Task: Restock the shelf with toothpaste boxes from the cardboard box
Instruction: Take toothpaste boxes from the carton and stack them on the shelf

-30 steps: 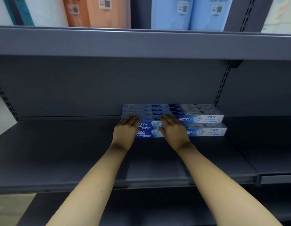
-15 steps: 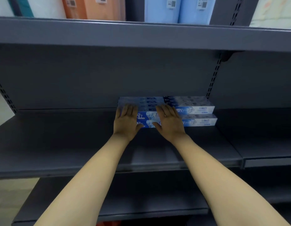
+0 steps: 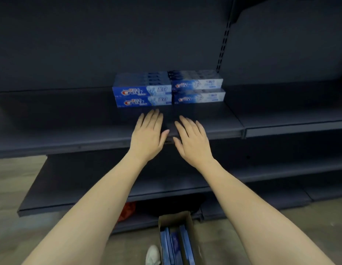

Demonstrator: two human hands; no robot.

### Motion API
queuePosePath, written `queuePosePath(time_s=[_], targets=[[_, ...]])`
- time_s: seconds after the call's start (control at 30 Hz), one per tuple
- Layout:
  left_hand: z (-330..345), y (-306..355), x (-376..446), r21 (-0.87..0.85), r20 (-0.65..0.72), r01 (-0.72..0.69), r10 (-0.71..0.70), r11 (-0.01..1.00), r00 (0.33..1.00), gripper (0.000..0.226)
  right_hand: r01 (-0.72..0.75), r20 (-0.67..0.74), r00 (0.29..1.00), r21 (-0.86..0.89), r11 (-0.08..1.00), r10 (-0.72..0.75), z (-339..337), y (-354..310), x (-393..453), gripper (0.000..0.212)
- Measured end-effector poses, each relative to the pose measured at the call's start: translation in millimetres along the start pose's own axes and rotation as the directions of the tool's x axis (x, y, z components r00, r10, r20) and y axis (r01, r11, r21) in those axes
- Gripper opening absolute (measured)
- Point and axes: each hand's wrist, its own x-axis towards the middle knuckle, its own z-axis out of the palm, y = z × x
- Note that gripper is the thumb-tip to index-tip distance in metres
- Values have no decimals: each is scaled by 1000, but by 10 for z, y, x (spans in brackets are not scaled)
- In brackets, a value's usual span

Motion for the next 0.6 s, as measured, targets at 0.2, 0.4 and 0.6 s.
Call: queuePosePath(time_s=[0.2, 0.4, 0.6], targets=[[284, 429, -627, 31, 42, -113, 112, 993, 993, 54, -38, 119, 992, -9, 999, 39, 49, 27, -699, 50], [724, 718, -1270, -9, 183, -148, 148, 989, 972, 48, -92, 329, 941, 26, 995, 78, 296, 65, -1520, 60], [1206, 941, -1741, -58, 413, -133, 145, 989, 899, 54, -143, 563, 823, 72, 987, 78, 661, 55, -2392, 70]])
